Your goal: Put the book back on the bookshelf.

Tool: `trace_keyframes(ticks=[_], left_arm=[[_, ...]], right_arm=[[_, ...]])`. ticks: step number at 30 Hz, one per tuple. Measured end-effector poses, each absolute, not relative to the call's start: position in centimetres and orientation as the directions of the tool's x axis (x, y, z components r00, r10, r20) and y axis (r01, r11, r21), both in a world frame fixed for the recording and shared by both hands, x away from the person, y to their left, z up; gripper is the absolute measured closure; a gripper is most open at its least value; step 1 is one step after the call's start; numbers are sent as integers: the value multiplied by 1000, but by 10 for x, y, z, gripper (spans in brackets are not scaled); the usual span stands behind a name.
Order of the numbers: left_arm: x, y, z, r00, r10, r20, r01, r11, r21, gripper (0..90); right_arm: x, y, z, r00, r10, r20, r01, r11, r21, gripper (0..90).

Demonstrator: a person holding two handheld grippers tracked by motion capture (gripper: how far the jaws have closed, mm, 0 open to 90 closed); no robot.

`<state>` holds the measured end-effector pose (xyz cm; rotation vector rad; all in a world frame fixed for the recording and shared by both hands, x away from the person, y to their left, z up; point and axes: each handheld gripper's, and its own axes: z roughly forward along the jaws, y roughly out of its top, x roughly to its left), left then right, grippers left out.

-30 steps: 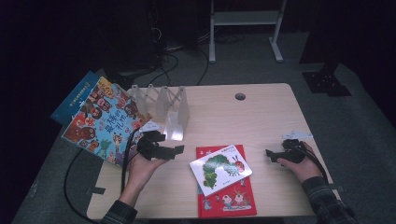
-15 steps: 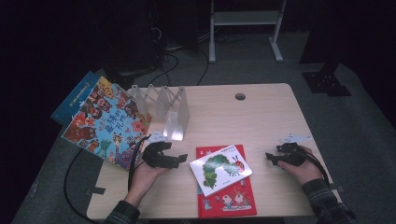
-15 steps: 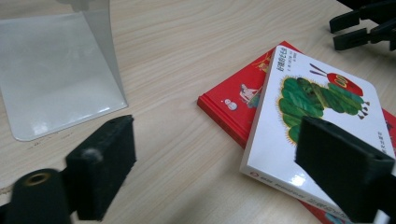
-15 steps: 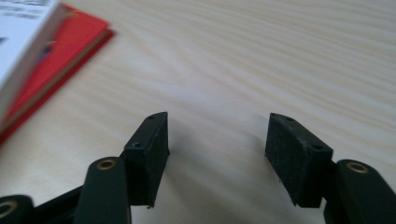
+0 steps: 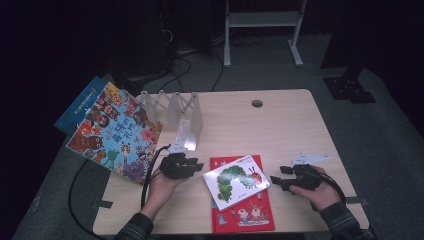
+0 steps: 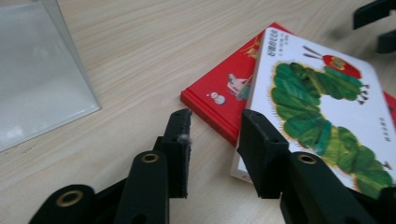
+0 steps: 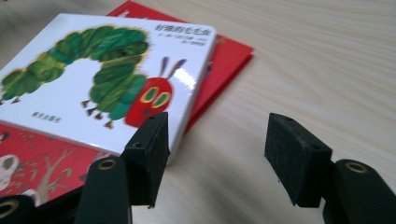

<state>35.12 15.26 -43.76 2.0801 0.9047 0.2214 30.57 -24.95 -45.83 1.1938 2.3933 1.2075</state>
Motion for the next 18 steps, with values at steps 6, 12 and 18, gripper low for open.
trace_keyframes(ticks=[6, 12, 18], left_arm=[[356, 144, -447, 732, 661, -166, 550, -429, 716, 686], [354, 137, -450, 764, 611, -205, 554, -459, 694, 686], [350, 134, -449, 772, 608, -186, 542, -477, 692, 672]], right_arm=[[301, -239, -462, -679, 718, 152, 565, 379, 733, 384], [305, -237, -466, -677, 721, 148, 567, 383, 729, 372], [304, -240, -464, -680, 719, 141, 561, 387, 732, 371]])
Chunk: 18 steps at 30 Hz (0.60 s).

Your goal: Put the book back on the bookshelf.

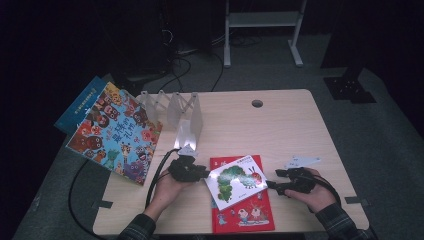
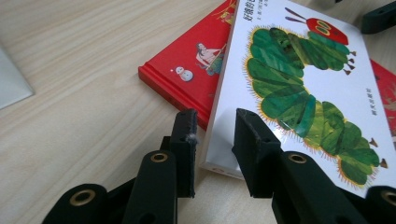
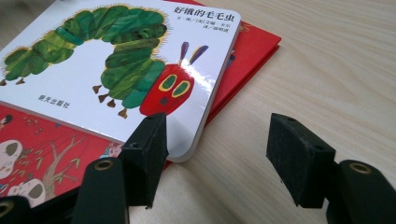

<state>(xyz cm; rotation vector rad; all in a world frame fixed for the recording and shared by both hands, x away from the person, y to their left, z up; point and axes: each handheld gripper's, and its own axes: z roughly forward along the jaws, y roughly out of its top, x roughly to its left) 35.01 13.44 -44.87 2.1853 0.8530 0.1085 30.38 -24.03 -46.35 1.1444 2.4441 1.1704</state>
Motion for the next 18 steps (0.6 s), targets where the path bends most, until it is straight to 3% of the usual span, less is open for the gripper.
trace_keyframes(ticks=[5, 18], left_arm=[[355, 139, -450, 757, 622, -201, 559, -456, 693, 660], [350, 134, -453, 782, 546, -301, 585, -474, 658, 619]], right_arm=[[302, -240, -466, -688, 712, 143, 566, 403, 719, 370], [307, -240, -468, -677, 723, 137, 568, 395, 722, 352]])
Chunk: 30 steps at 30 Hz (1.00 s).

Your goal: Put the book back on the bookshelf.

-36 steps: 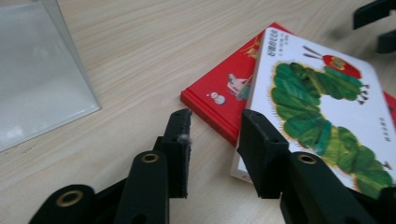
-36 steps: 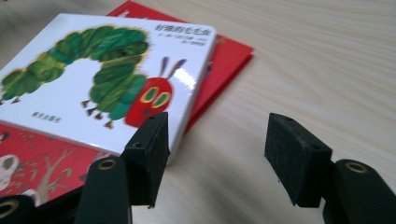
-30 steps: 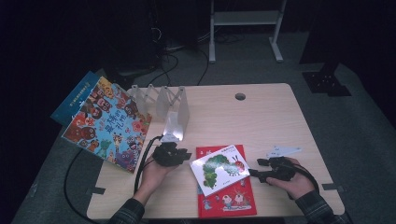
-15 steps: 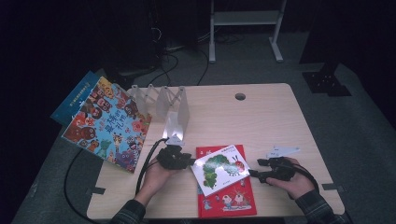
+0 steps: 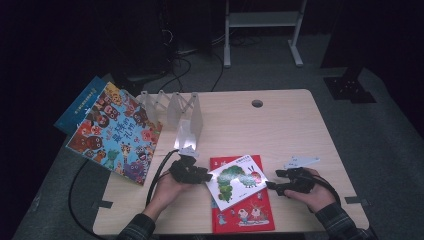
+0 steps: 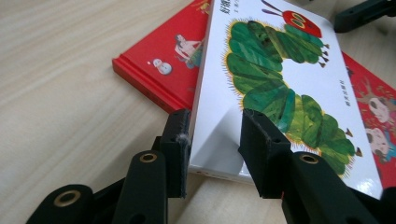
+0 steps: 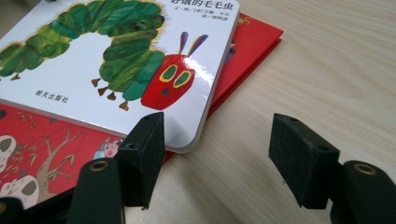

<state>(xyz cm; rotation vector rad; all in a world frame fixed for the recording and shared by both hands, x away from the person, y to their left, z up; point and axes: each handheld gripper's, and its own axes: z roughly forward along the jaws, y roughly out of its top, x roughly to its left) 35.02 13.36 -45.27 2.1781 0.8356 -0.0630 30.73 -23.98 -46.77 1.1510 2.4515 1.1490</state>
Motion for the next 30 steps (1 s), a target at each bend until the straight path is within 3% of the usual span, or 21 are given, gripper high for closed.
trace_keyframes(ticks=[23, 28, 30], left_arm=[[322, 132, -453, 770, 489, -409, 635, -522, 570, 567], [321, 131, -453, 772, 473, -425, 634, -524, 569, 502], [322, 131, -451, 770, 488, -411, 634, -511, 580, 438]], right_arm=[[344, -229, -472, -647, 756, 101, 560, 381, 736, 352], [352, -224, -472, -646, 758, 90, 555, 385, 738, 348], [355, -219, -473, -653, 753, 84, 551, 396, 734, 346]])
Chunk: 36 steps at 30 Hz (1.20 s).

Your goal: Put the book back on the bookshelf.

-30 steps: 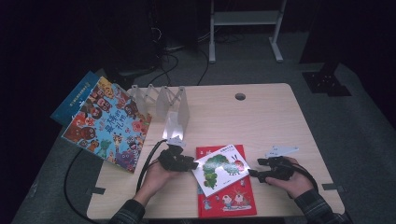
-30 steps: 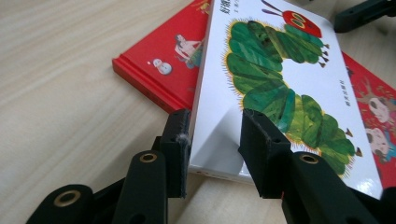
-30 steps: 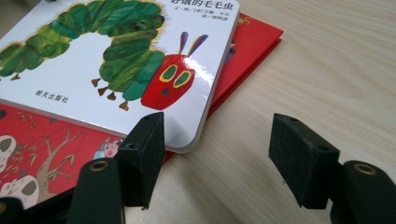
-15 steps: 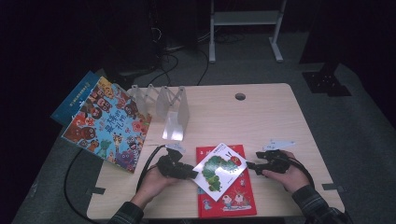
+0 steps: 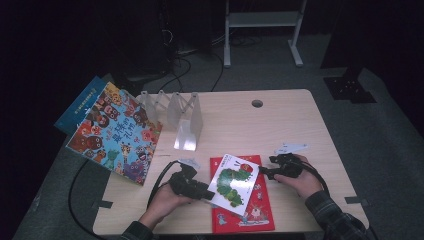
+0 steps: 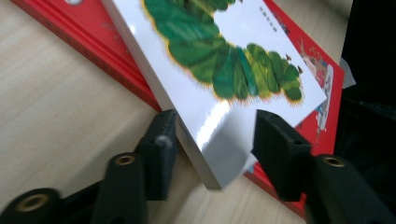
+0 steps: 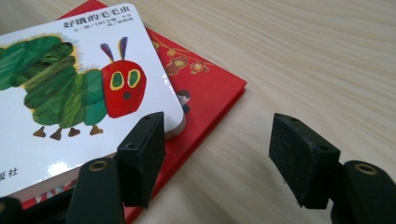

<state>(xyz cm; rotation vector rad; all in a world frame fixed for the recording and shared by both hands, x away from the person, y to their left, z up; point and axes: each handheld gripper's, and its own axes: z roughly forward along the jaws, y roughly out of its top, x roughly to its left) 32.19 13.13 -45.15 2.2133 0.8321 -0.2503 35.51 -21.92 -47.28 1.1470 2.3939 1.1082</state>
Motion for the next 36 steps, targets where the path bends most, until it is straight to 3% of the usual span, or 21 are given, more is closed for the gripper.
trace_keyframes(ticks=[16, 36], left_arm=[[334, 137, -455, 730, 565, -385, 664, -451, 597, 220], [339, 139, -464, 702, 571, -426, 700, -439, 563, 179]], right_arm=[[343, -200, -467, -716, 697, 35, 484, 460, 745, 360], [317, -170, -468, -801, 595, 64, 449, 525, 723, 384]])
